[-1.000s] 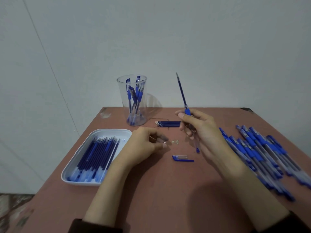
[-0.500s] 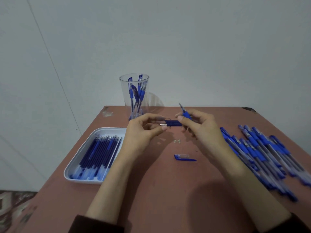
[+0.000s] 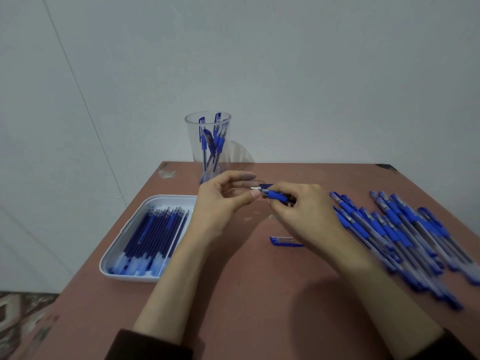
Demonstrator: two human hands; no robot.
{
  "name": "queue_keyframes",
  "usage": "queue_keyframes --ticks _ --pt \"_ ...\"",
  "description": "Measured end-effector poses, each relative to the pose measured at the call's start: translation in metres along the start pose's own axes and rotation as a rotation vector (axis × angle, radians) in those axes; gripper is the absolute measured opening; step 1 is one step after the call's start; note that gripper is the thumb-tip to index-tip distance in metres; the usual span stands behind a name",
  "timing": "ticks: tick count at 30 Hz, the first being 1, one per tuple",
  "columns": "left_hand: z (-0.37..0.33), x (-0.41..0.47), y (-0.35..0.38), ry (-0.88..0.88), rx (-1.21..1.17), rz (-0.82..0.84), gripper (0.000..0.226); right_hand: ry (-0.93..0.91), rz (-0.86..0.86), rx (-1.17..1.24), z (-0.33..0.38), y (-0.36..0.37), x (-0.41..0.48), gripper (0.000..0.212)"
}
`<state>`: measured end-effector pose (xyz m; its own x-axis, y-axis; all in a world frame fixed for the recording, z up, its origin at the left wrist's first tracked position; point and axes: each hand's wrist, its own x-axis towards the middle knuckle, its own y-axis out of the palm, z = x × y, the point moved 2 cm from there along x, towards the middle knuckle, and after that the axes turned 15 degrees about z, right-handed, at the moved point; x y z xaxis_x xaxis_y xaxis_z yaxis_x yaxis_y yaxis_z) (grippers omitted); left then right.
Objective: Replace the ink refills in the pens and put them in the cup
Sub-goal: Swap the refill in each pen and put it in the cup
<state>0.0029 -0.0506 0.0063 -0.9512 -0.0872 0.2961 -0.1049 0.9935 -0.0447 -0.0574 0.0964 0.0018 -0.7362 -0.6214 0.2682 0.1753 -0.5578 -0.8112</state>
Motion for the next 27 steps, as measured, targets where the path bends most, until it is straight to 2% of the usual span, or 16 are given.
queue_keyframes --ticks 4,8,11,14,18,24,27 --pt "0.000 0.000 0.003 -0.001 0.002 0.032 0.028 -0.010 0.007 0.019 -0.001 0.002 0.001 0.013" --pt "0.004 0.002 0.002 -0.003 -0.084 0.018 0.029 -0.019 0.038 0.263 -0.002 0.006 0.004 0.011" --pt "0.003 0.002 0.005 0.033 -0.132 -0.033 0.030 -0.031 0.054 0.341 -0.002 0.009 0.004 0.010" --pt "0.002 0.002 0.009 0.062 -0.242 -0.052 0.039 -0.049 0.044 0.415 0.000 0.009 0.005 0.011" --pt "-0.002 0.000 0.012 0.091 -0.419 0.027 0.044 -0.053 0.030 0.450 0.002 0.006 0.005 0.015" --pt "0.000 0.000 0.016 0.100 -0.258 -0.024 0.052 -0.078 0.061 0.491 0.008 0.007 0.002 0.009" --pt "0.001 0.000 0.013 0.064 -0.191 -0.078 0.042 -0.089 0.022 0.551 0.010 0.003 0.001 0.009"
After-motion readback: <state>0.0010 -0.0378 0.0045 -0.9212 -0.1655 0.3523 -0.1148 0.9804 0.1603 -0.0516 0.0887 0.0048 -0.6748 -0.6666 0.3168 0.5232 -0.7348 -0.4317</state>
